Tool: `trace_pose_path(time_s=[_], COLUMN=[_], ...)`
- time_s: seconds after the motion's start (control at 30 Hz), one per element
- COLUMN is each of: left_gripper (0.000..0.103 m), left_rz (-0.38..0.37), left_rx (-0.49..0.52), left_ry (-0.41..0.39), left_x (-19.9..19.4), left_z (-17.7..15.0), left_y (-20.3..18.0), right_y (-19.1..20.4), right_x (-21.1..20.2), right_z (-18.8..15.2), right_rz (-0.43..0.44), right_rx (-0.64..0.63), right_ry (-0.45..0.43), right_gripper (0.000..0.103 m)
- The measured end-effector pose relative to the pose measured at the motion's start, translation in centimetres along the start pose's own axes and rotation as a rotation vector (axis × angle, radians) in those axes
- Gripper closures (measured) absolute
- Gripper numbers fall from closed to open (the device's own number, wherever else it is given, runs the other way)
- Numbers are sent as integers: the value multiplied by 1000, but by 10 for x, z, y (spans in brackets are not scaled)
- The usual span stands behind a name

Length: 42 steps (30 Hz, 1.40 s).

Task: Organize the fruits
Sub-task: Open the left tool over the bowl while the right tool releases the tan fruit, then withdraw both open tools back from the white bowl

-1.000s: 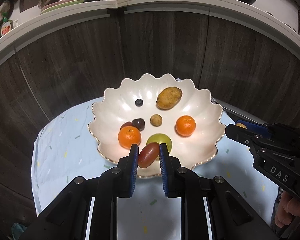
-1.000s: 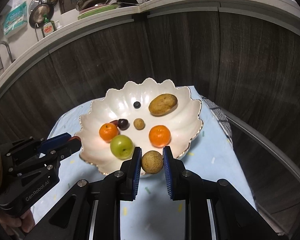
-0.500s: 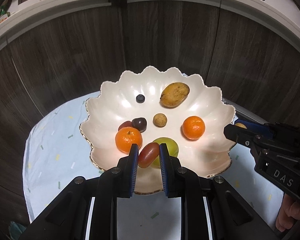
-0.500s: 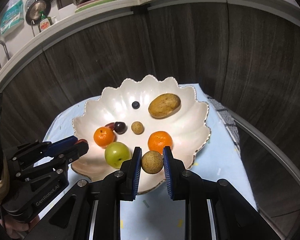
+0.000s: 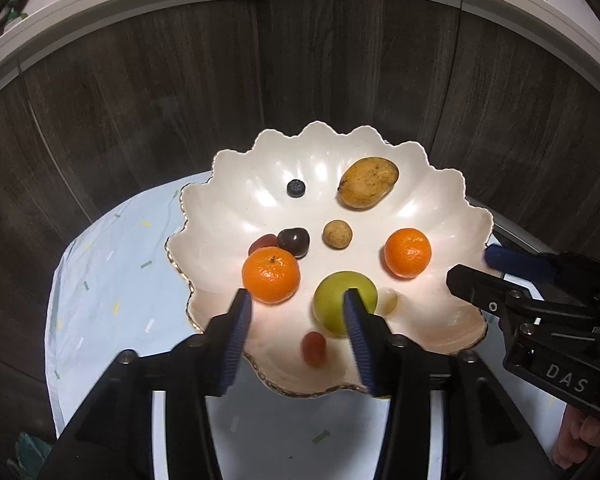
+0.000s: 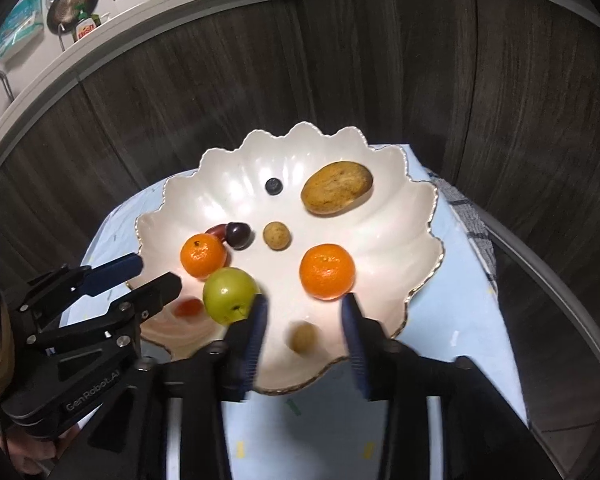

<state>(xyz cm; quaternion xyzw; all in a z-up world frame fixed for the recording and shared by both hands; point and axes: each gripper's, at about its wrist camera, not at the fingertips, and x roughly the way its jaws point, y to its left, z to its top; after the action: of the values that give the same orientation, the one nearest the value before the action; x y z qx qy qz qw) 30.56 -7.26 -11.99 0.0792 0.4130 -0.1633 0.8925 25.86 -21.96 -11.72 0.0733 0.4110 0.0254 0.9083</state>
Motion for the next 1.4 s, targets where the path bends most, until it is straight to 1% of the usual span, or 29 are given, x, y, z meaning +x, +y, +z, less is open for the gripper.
trace_pose_path(time_s=[0.07,0.13,0.2,0.23,0.27,0.33,0.43,0.57,0.63,0.7,1.0,1.1,1.4], left_gripper=[48,40,34,29,27,21,15,13,9,9,1,1,1], left_rz=[5,19,26,30,37,55,63,87,98,102,141,162,189], left_rx=[-1,-2,-6,-9,-10,-15,-25,-28,-32,-38,-71,-79,-109], left_ry=[-5,-10,-19,-23,-27,-36,-46,-62,-72,-81,-97,-102,-105], left_x=[-2,-4,-9,-11,-12,-17,-23,-34,-41,-47,-71,-79,-99], left_z=[0,1,2,3,3,4,4,5,5,5,1,-2,-14], left_y=[1,2,3,3,4,5,7,8,8,9,12,15,21], right_y=[-1,-1,-2,-2,-2,-2,-2,-1,-1,0,8,10,18], right_x=[-2,-4,-6,-8,-10,-14,-18,-27,-32,-37,-58,-64,-81], right_z=[1,1,1,1,1,1,2,2,3,4,4,2,-5], right_rz=[-9,-14,-18,-19,-20,-25,-33,-42,-46,-52,-69,-81,-87], right_rx=[1,5,11,14,16,19,22,24,26,26,9,2,-12], right_ry=[-5,-12,-19,-23,-27,-35,-45,-61,-70,-79,-111,-122,-137], right_gripper=[48,43,33,31,27,26,25,22,21,19,18,14,13])
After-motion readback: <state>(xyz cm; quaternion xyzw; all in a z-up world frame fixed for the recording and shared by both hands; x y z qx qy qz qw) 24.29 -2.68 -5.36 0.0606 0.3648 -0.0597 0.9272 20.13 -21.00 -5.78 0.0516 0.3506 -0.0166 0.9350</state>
